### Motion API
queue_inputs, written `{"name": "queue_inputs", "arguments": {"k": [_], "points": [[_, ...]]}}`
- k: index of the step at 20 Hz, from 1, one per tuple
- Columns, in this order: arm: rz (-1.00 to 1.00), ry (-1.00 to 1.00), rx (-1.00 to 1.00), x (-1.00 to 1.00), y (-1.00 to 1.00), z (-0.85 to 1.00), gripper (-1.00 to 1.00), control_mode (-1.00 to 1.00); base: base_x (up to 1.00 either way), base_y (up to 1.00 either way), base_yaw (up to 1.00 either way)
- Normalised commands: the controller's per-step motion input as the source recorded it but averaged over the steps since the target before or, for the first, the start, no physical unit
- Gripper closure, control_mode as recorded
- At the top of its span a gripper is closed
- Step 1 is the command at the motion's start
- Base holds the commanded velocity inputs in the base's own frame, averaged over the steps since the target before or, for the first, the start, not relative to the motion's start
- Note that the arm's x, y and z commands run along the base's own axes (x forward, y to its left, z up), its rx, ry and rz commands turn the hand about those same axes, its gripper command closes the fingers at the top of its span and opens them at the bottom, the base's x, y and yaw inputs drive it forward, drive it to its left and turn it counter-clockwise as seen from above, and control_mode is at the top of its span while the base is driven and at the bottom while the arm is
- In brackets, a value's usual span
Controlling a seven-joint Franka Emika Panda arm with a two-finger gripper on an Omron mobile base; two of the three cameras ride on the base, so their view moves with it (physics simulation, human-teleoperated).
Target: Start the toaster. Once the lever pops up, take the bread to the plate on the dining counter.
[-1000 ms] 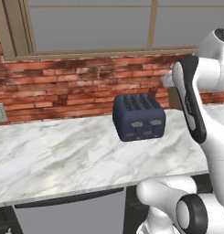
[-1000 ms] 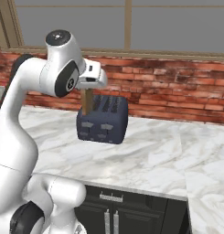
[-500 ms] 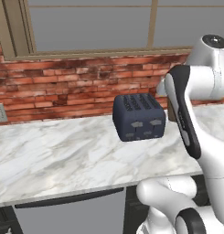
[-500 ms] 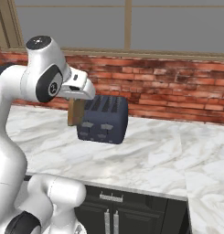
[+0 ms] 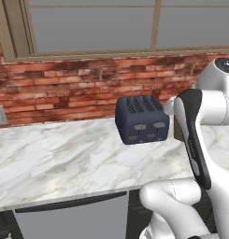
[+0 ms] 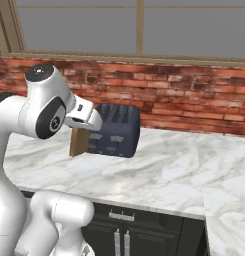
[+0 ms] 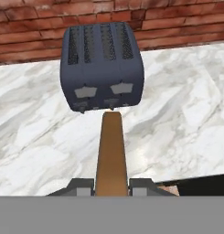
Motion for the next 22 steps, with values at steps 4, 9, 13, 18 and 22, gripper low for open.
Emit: {"name": "queue_inputs", "arguments": {"k": [4, 9, 13, 18, 22], "points": [[0.00, 0.01, 0.01, -0.14, 0.00, -0.19, 1.00, -1.00, 0.00, 0.00, 0.00], [0.00, 0.01, 0.00, -0.11, 0.00, -0.06, 1.00, 1.00, -0.52, 0.00, 0.06], [0.00, 0.00, 0.00, 0.00, 0.00, 0.00, 1.00, 1.00, -1.00, 0.44, 0.23], [0.00, 0.00, 0.00, 0.00, 0.00, 0.00, 1.00, 1.00, -0.74, 1.00, 0.63], [0.00, 0.00, 0.00, 0.00, 0.00, 0.00, 1.00, 1.00, -0.31, 0.88, 0.86]]}}
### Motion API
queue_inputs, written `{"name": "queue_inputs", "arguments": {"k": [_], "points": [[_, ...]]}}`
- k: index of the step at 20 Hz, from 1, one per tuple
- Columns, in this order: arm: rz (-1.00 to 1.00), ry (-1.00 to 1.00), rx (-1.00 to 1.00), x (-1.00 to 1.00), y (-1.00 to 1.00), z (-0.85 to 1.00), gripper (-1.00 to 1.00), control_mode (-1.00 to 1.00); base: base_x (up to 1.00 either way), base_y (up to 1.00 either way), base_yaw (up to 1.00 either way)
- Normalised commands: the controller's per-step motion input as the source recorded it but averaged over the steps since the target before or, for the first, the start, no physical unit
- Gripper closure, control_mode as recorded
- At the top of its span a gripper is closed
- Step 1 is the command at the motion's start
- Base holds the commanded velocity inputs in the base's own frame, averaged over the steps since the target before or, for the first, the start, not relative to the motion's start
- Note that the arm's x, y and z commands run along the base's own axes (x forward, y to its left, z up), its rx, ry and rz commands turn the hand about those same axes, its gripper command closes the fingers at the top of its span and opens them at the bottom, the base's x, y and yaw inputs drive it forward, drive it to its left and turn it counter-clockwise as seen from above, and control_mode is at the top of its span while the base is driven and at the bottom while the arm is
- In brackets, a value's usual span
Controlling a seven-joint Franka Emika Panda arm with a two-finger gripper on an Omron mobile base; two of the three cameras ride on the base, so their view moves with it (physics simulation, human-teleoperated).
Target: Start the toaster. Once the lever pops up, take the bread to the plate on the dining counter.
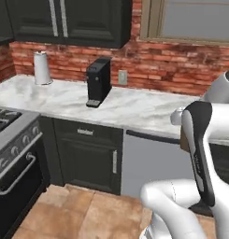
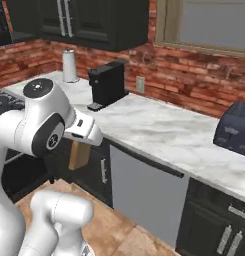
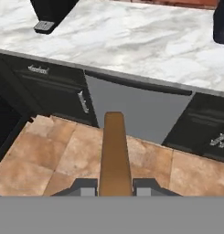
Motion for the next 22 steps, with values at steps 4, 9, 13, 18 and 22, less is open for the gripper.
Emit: {"name": "queue_inputs", "arguments": {"k": [4, 9, 13, 18, 22], "points": [[0.00, 0.00, 0.00, 0.00, 0.00, 0.00, 1.00, 1.00, -0.23, 0.74, 0.90], [0.00, 0.00, 0.00, 0.00, 0.00, 0.00, 1.00, 1.00, -0.25, 0.64, 0.94], [0.00, 0.00, 0.00, 0.00, 0.00, 0.00, 1.00, 1.00, -0.28, 0.55, 0.97], [0.00, 0.00, 0.00, 0.00, 0.00, 0.00, 1.00, 1.00, -0.30, 0.55, 0.97], [0.00, 0.00, 0.00, 0.00, 0.00, 0.00, 1.00, 1.00, -0.31, 0.60, 0.95]]}}
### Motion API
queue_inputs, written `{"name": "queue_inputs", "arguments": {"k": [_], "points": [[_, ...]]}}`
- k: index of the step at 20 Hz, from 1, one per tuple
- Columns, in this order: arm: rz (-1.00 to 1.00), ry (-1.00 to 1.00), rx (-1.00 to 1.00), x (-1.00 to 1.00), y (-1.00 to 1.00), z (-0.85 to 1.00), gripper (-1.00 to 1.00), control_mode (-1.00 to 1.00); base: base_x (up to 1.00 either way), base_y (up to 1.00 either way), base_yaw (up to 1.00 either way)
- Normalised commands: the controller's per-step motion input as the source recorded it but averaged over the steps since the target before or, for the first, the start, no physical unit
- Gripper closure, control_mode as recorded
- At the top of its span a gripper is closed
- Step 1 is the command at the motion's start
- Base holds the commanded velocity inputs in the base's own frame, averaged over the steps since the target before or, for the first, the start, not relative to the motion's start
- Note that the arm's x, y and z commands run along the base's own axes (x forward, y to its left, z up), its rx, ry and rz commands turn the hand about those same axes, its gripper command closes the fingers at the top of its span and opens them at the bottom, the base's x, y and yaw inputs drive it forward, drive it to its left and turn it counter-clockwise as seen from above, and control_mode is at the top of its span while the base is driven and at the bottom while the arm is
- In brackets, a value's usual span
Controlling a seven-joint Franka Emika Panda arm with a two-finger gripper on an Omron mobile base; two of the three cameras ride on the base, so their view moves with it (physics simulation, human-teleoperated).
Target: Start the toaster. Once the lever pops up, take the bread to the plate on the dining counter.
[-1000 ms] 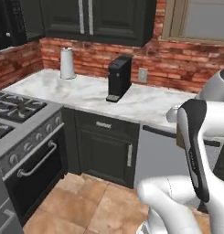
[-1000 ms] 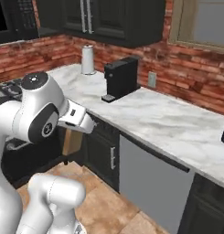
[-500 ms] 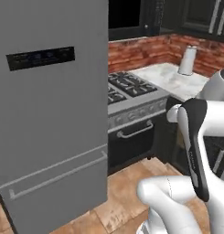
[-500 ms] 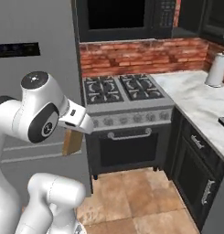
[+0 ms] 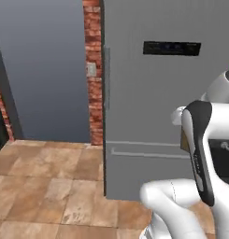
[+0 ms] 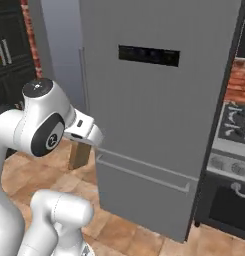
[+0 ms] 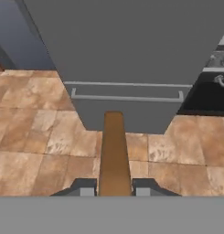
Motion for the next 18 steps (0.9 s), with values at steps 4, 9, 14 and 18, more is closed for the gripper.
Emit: {"name": "queue_inputs", "arguments": {"k": [4, 9, 14, 18], "points": [[0.00, 0.00, 0.00, 0.00, 0.00, 0.00, 1.00, 1.00, -0.25, 0.57, 0.95], [0.00, 0.00, 0.00, 0.00, 0.00, 0.00, 1.00, 1.00, -0.05, 0.55, 0.93], [0.00, 0.00, 0.00, 0.00, 0.00, 0.00, 1.00, 1.00, -0.01, 0.48, 0.94], [0.00, 0.00, 0.00, 0.00, 0.00, 0.00, 1.00, 1.00, 0.18, 0.49, 0.81]]}}
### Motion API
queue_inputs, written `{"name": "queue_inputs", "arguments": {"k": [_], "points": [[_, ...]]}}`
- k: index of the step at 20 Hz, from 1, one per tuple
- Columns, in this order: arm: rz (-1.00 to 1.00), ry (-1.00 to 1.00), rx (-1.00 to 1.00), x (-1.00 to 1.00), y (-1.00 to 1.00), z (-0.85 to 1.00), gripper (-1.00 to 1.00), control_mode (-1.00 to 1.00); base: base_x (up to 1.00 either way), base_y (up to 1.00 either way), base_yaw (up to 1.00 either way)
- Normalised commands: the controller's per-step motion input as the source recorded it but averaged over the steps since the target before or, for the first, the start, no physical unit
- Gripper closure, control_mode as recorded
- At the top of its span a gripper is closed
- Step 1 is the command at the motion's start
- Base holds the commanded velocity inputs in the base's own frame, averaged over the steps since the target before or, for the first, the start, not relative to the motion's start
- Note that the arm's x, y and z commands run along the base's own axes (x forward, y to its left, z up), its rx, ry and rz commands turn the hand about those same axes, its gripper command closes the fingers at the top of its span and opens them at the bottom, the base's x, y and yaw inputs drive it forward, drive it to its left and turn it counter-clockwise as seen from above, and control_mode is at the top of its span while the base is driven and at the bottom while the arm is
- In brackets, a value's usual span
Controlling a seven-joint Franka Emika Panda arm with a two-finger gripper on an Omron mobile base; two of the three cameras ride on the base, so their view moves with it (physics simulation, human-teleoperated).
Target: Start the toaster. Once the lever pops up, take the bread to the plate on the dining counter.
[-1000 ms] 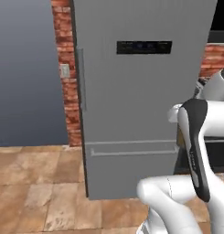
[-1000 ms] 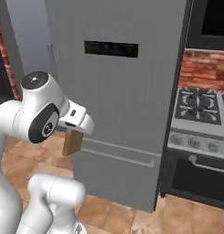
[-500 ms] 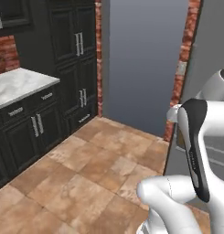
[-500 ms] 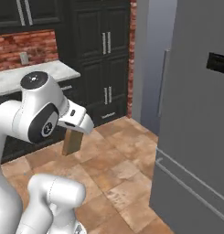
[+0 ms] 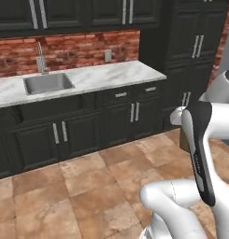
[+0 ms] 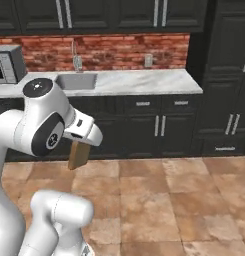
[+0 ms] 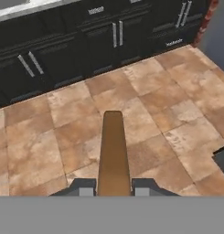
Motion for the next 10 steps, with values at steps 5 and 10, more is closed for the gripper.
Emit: {"name": "queue_inputs", "arguments": {"k": [5, 10], "points": [[0.00, 0.00, 0.00, 0.00, 0.00, 0.00, 1.00, 1.00, 0.26, 0.33, 0.82], [0.00, 0.00, 0.00, 0.00, 0.00, 0.00, 1.00, 1.00, 0.43, 0.26, 0.65]]}}
